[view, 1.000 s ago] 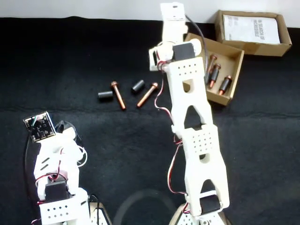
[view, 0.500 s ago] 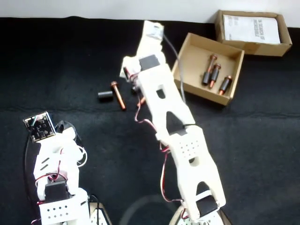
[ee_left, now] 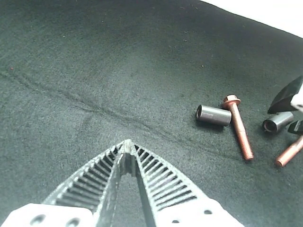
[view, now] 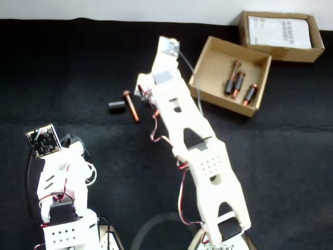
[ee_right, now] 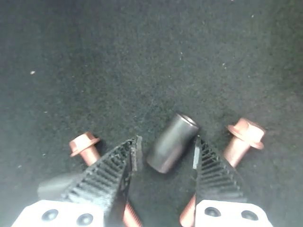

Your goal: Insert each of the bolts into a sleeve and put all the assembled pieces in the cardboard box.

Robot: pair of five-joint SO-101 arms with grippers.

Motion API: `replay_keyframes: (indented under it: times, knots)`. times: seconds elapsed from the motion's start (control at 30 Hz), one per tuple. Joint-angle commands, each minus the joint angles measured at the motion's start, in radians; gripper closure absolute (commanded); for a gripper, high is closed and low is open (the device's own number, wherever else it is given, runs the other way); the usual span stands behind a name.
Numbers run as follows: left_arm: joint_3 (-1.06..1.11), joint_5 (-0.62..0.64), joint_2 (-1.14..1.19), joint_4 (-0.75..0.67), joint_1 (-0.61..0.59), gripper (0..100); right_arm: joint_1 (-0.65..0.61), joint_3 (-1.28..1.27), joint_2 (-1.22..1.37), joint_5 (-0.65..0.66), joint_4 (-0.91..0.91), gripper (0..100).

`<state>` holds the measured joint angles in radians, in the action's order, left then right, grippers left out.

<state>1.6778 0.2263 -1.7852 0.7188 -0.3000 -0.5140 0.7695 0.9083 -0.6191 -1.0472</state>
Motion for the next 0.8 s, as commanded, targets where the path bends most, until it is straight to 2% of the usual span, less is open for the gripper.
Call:
replay_keyframes:
  times: [0.0,0.17,0.33,0.6,0.77]
  knots:
    - [0.018,-0.005,-0.025,-0.002,0.016,99,-0.004,-0.012,0.025,0.011,0.053,83.3]
    - [0.018,-0.005,-0.027,-0.002,0.013,99,-0.002,0.145,0.14,0.068,0.044,84.3]
    - [0.018,-0.003,-0.028,-0.003,-0.001,99,-0.001,0.321,0.24,0.115,-0.033,99.5]
    - [0.018,-0.005,-0.027,-0.003,-0.001,99,0.018,0.536,0.32,0.147,-0.239,99.1]
    - [0.018,-0.005,-0.025,-0.003,0.001,99,0.091,0.805,0.318,0.258,-0.403,99.1]
